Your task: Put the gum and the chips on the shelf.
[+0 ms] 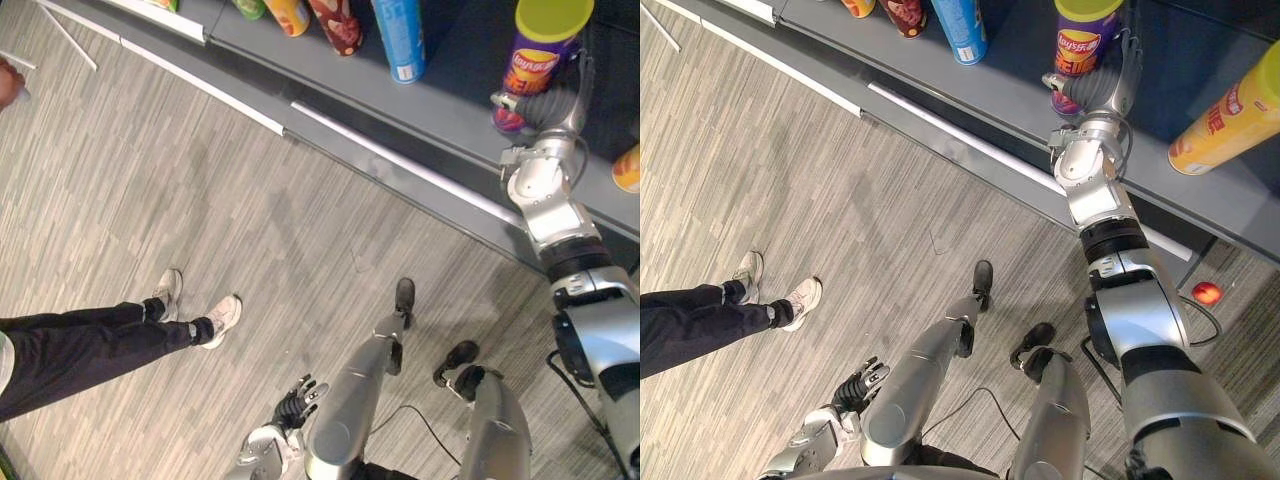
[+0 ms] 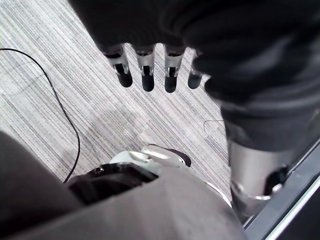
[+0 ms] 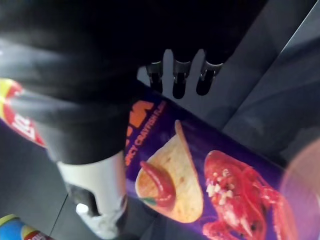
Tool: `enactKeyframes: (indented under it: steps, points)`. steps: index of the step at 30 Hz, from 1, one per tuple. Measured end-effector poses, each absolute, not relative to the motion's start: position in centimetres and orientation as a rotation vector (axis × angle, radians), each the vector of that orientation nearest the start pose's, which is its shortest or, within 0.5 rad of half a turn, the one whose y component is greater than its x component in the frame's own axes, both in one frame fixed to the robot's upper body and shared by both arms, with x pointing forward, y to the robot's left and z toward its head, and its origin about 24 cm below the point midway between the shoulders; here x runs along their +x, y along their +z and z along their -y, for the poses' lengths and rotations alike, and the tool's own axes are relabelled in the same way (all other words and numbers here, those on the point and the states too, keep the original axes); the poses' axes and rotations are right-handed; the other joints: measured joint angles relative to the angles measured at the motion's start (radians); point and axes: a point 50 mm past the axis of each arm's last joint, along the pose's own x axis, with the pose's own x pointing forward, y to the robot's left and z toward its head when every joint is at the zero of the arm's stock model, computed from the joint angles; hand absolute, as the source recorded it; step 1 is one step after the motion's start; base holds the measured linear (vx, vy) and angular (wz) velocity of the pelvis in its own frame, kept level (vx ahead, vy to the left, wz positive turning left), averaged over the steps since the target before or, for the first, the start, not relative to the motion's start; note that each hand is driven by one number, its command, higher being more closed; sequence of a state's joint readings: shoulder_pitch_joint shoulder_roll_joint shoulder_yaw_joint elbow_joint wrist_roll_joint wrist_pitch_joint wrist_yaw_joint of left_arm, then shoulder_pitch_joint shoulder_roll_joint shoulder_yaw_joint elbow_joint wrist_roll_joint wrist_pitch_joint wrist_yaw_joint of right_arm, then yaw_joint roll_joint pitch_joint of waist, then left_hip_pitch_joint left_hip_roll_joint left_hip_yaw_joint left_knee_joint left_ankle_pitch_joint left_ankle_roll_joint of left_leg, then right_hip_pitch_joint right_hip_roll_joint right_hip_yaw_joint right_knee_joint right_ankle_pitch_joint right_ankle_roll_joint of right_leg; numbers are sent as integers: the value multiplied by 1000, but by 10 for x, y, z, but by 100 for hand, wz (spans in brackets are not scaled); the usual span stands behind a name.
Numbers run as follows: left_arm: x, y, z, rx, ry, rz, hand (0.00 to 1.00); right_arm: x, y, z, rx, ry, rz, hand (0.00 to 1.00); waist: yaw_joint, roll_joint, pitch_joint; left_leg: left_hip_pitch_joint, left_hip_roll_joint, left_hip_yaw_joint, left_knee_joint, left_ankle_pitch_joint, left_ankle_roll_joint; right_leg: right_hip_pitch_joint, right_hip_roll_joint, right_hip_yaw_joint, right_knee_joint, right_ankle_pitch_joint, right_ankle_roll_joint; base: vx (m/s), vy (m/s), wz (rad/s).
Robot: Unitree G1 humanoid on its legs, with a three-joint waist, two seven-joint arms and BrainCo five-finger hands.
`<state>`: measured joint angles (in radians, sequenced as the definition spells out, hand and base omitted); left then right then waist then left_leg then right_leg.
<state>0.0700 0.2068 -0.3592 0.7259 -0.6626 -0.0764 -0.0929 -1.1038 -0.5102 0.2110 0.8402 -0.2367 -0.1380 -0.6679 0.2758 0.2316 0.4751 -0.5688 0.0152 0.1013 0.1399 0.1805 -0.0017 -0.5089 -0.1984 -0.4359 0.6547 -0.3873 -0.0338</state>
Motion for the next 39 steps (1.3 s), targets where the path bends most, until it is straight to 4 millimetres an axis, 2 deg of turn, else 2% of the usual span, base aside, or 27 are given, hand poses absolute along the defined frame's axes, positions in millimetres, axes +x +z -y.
enactKeyframes:
  steps: [2,7,20,31,36,39]
  points:
    - [157,-121,-157,-343,-56,-773,0,393,266,213,-668,-632,633,0,-1,0,0,12,4,0,-8,0,0,11,7,1,-10,5,1,27,-48,-8]
    - [155,-123,-152,-334,-79,-788,0,393,262,212,-665,-624,632,0,-3,21,-15,36,3,4,-33,4,-3,27,9,6,-24,9,6,29,-30,-3]
    - [152,-125,-152,-326,-74,-805,0,393,252,209,-651,-595,625,0,-31,24,-17,124,7,49,-96,8,-4,81,24,42,-71,31,21,34,-29,-10]
    - [150,-126,-153,-300,-83,-811,0,396,245,192,-629,-474,618,0,-79,24,-17,216,1,64,-169,28,-7,138,27,61,-100,46,35,34,-28,-7]
    - [151,-126,-155,-290,-79,-805,0,397,229,185,-628,-418,579,0,-88,24,-17,259,-2,84,-193,30,-5,168,30,81,-124,58,45,25,5,-16]
    - [152,-126,-156,-291,-76,-804,0,397,228,178,-627,-373,588,0,-96,24,-17,264,2,86,-207,33,-4,169,39,89,-143,72,42,17,7,-9]
